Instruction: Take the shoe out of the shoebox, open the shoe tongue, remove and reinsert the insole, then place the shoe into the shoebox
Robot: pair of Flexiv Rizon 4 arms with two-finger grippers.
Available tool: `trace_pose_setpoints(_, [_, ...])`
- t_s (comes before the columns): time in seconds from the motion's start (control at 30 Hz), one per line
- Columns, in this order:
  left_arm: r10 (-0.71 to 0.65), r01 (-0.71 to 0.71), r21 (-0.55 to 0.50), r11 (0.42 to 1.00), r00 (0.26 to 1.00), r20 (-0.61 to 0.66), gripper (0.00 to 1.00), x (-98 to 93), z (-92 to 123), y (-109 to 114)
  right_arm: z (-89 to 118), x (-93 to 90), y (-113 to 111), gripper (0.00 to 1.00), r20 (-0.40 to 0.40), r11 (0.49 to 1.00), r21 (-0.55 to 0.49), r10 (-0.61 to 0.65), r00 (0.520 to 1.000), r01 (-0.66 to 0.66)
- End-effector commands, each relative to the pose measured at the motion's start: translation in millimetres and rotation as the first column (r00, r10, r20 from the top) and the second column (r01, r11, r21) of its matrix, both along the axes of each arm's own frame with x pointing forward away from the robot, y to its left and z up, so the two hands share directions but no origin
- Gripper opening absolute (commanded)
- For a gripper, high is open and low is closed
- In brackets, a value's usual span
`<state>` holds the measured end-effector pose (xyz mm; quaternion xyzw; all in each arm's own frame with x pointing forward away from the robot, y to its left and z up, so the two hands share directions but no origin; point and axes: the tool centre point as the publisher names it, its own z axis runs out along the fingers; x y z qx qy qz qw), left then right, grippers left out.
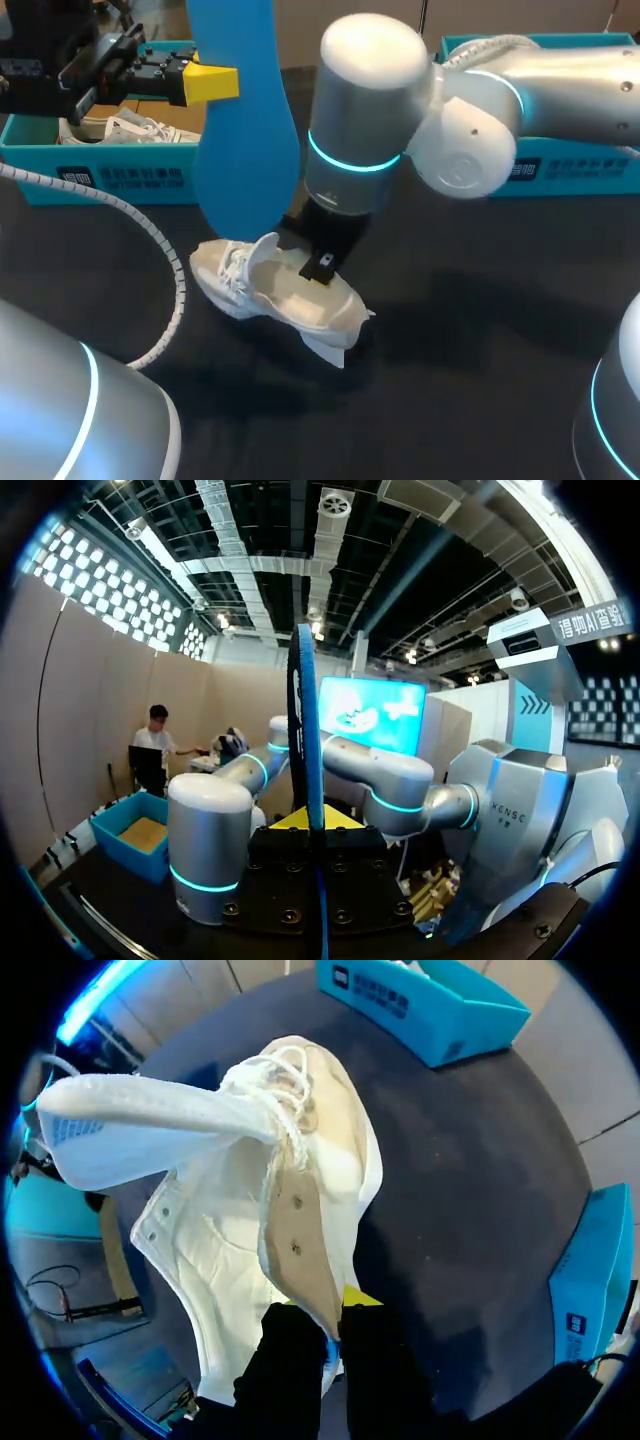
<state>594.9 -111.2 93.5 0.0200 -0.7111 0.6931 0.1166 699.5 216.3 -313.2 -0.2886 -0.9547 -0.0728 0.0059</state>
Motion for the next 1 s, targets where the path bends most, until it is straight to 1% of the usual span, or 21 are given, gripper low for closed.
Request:
trace_pose_setpoints(0.03, [-0.002, 0.002, 0.002, 1.000, 1.000, 0.000, 0.00, 1.5, 0, -1, 2, -5.3, -6, 0.00, 0.022, 1.000, 0.027, -0.004, 1.000, 0.004])
trace_pose_setpoints(0.23, [-0.002, 0.002, 0.002, 1.000, 1.000, 0.000, 0.00, 1.5, 0, -1, 2, -5.3, -6, 0.00, 0.022, 1.000, 0.027, -0.004, 1.000, 0.004])
trace_pose_setpoints(0.27, [-0.002, 0.002, 0.002, 1.000, 1.000, 0.000, 0.00, 1.5, 0, -1, 2, -3.4, -9, 0.00, 0.029, 0.996, 0.073, -0.051, 0.998, 0.049])
trace_pose_setpoints(0.33, [-0.002, 0.002, 0.002, 1.000, 1.000, 0.000, 0.00, 1.5, 0, -1, 1, -3.2, -12, 0.00, 0.033, 0.982, 0.094, -0.170, 0.985, 0.166])
trace_pose_setpoints(0.37, [-0.002, 0.002, 0.002, 1.000, 1.000, 0.000, 0.00, 1.5, 0, -1, -1, -4.3, -13, 0.00, 0.028, 0.973, 0.116, -0.205, 0.978, 0.201])
trace_pose_setpoints(0.4, [-0.002, 0.002, 0.002, 1.000, 1.000, 0.000, 0.00, 1.5, 0, -1, -1, -5.8, -14, 0.00, 0.034, 0.957, 0.129, -0.268, 0.963, 0.261])
trace_pose_setpoints(0.43, [-0.002, 0.002, 0.002, 1.000, 1.000, 0.000, 0.00, 1.5, 0, -1, -2, -7.0, -15, 0.00, 0.031, 0.949, 0.146, -0.286, 0.958, 0.279])
trace_pose_setpoints(0.5, [-0.002, 0.002, 0.002, 1.000, 1.000, 0.000, 0.00, 1.5, 0, -1, -2, -11.5, -15, 0.00, 0.053, 0.916, 0.177, -0.374, 0.926, 0.360])
trace_pose_setpoints(0.53, [-0.002, 0.002, 0.002, 1.000, 1.000, 0.000, 0.00, 1.5, 0, -1, -2, -13.6, -15, 0.00, 0.050, 0.900, 0.187, -0.409, 0.911, 0.394])
trace_pose_setpoints(0.6, [-0.002, 0.002, 0.002, 1.000, 1.000, 0.000, 0.00, 1.5, 0, -1, -3, -19.9, -16, 0.00, 0.067, 0.844, 0.220, -0.514, 0.855, 0.490])
trace_pose_setpoints(0.63, [-0.002, 0.002, 0.002, 1.000, 1.000, 0.000, 0.00, 1.5, 0, -1, -3, -22.8, -16, 0.00, 0.078, 0.828, 0.223, -0.541, 0.837, 0.514])
trace_pose_setpoints(0.67, [-0.002, 0.002, 0.002, 1.000, 1.000, 0.000, 0.00, 1.5, 0, -1, -3, -25.4, -16, 0.00, 0.106, 0.817, 0.171, -0.571, 0.814, 0.550])
trace_pose_setpoints(0.97, [-0.002, 0.002, 0.002, 1.000, 1.000, 0.000, 0.00, 1.5, 0, -1, -3, -25.4, -16, 0.00, 0.106, 0.817, 0.171, -0.571, 0.814, 0.550])
trace_pose_setpoints(1.0, [-0.002, 0.002, 0.002, 1.000, 1.000, 0.000, 0.00, 1.5, 0, -1, -5, -24.3, -20, 0.00, 0.090, 0.804, 0.173, -0.588, 0.804, 0.569])
